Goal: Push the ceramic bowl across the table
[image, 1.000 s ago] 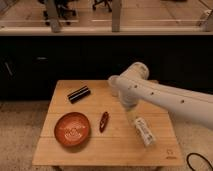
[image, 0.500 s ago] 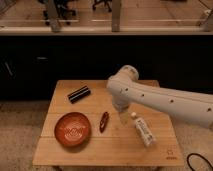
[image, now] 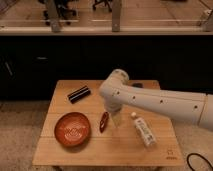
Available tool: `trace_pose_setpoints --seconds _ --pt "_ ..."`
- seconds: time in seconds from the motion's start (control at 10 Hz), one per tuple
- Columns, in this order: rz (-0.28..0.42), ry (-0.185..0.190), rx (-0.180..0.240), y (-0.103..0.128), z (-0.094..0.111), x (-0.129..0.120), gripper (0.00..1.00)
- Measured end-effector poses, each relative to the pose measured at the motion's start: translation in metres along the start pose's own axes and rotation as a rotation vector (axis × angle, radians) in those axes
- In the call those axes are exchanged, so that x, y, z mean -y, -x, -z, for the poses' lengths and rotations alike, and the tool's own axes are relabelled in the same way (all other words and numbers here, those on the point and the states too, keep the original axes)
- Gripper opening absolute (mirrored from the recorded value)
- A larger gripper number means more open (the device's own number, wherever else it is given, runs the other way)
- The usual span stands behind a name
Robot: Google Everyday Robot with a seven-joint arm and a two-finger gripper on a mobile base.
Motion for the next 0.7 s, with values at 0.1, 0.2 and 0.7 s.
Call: trace_pose_setpoints --seconds 0.1,0.2,0.7 --pt "0.007 0.001 0.003 0.002 -0.003 0.000 0.80" --pt "0.015 0.001 0.006 0.006 -0.005 0.002 0.80" --pt "0.055 0.001 0.024 0.023 -0.017 0.011 0.80"
